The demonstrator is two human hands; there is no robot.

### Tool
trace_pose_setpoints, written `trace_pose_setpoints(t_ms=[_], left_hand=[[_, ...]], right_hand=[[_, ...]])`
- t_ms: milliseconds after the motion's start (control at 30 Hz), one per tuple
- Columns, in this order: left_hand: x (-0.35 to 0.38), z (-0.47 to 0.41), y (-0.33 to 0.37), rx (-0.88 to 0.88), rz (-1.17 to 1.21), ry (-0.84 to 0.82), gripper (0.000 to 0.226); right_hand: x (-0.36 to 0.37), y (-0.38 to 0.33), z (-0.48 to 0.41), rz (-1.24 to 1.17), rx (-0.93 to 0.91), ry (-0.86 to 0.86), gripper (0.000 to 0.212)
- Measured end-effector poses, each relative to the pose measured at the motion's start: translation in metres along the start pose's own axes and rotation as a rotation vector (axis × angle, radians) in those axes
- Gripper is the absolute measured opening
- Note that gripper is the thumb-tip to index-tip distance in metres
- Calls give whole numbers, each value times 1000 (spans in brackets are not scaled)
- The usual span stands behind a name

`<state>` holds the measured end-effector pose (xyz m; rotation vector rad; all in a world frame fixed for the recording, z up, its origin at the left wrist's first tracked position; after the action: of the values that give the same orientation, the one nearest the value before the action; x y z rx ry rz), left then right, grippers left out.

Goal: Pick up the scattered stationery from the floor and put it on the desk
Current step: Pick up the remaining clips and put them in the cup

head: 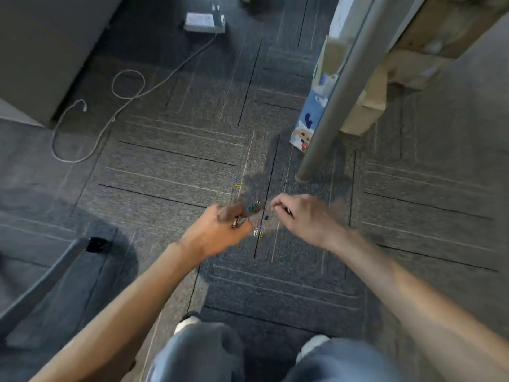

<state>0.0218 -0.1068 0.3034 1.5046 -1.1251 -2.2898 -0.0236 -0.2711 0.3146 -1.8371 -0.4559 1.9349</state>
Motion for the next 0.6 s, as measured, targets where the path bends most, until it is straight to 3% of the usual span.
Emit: trace_pose_setpoints(t_ms=[167, 333, 600], left_hand=[[-164, 39, 118, 53, -118, 101, 20], [-309, 58, 222, 61, -121, 111, 17], [-426, 15, 329, 89, -152, 159, 21]], right_hand=[[-156, -124, -1, 43, 35, -33, 19], [-301, -240, -7, 41, 34, 51, 20], [-430, -307, -64, 7, -20, 113, 23]])
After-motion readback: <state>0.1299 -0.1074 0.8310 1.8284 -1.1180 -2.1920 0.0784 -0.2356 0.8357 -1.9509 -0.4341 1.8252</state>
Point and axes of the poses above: each hand's wrist, its own z-axis away from the middle knuckle, its own x-axis out of the palm, y = z × x, the point moved 6 cm from there along -z, towards the middle knuckle, and after that the axes turned 15 degrees about y, right-handed, at the moved point
